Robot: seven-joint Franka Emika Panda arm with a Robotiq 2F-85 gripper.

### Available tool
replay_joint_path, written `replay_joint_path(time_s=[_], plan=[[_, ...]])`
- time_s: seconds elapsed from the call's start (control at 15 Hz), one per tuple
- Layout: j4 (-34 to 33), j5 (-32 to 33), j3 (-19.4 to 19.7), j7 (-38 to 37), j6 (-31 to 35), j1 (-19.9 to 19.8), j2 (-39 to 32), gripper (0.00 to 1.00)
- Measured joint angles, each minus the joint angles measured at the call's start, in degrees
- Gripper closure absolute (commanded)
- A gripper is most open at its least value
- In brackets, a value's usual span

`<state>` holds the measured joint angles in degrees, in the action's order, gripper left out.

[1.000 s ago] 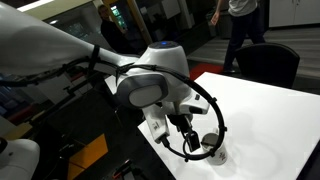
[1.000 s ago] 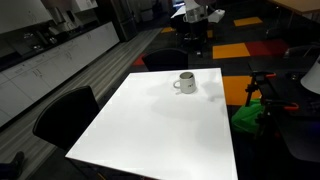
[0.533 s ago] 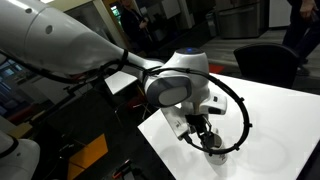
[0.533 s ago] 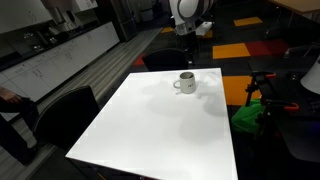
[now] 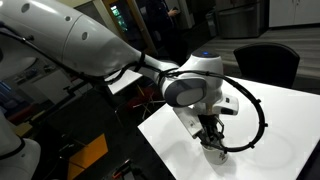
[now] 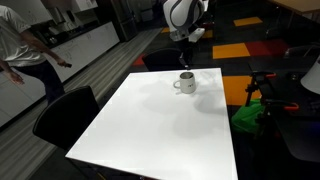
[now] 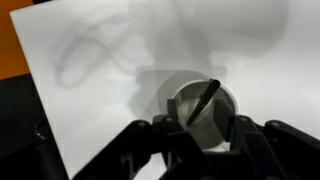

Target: Remove the pen from the mug and put it on the table

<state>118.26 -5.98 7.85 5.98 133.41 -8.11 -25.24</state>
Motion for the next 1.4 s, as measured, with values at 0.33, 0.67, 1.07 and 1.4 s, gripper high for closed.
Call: replay_joint_path(time_s=[0.33,0.67,1.07,1.4], plan=[[-2.21,-0.12,-1.21,0.00,-0.33,-0.44,-3.27,0.57],[-4.23,-0.21,-1.76,0.00,-0.34,-0.52,-6.10,0.58],[-6.17,-1.04,-2.86,0.00,-0.49,-1.40,-8.83,0.59],[-8.18,-2.18,-3.70,0.07,-2.86,-2.07,-10.74,0.84]])
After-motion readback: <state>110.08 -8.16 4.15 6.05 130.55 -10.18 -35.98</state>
